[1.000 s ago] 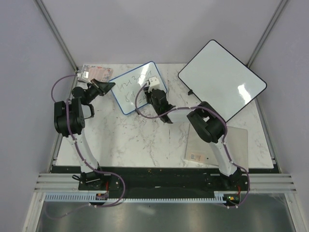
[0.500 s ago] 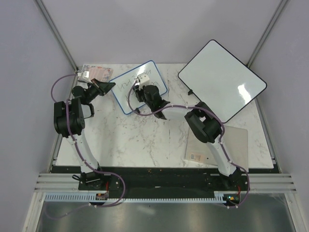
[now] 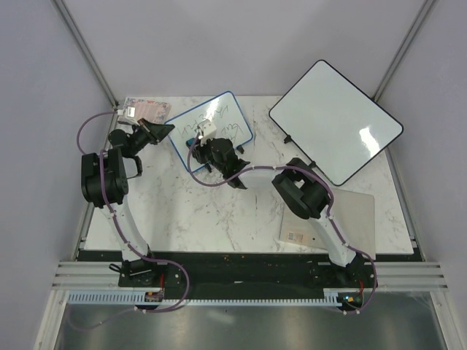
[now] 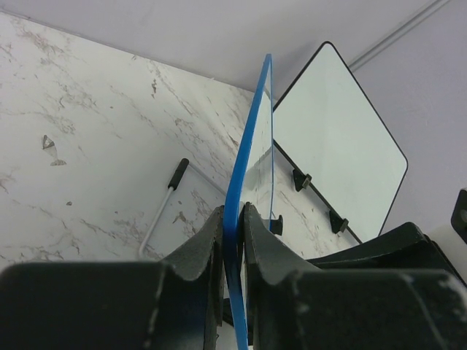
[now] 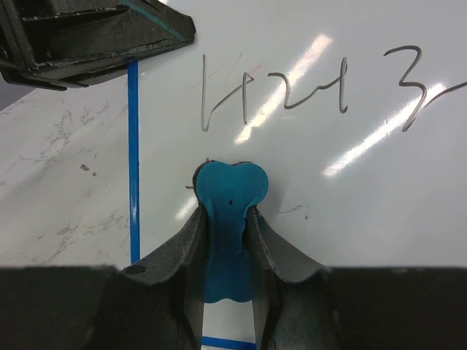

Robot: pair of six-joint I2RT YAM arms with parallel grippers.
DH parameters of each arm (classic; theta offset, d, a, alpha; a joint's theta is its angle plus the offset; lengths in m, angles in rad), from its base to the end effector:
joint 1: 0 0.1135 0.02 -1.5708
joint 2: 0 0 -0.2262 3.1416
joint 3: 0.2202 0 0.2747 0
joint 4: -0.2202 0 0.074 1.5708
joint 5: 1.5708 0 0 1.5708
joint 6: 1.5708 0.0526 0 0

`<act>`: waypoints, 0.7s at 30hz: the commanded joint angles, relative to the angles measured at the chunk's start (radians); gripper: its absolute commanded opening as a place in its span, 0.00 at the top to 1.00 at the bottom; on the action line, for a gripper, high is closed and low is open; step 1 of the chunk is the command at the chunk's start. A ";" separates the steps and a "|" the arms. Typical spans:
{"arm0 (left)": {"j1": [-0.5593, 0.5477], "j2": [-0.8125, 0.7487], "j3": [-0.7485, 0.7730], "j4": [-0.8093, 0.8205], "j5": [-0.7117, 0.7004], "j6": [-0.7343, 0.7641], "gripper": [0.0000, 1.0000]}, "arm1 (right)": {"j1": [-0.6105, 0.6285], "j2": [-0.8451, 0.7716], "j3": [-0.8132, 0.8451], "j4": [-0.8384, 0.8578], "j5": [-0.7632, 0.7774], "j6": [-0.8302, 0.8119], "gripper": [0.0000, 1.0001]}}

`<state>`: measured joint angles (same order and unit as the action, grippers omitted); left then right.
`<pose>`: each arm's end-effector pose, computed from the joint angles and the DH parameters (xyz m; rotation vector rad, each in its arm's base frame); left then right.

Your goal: Erase the whiteboard

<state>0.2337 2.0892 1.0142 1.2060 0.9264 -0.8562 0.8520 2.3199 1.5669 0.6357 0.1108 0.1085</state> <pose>0.4155 0.0557 0.1165 -0.0437 1.6061 -1.1514 0.3574 0.3996 0.1248 -0.5472 1.6376 0.6235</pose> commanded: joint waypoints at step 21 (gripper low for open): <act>-0.066 -0.063 -0.020 -0.065 0.089 0.129 0.98 | 0.033 0.225 0.485 -0.151 0.109 -0.182 1.00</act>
<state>0.2199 2.0636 1.0142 1.1488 0.8974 -0.8124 0.8921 2.4870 1.9450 0.5323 0.1825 -0.0341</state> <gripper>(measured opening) 0.183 0.319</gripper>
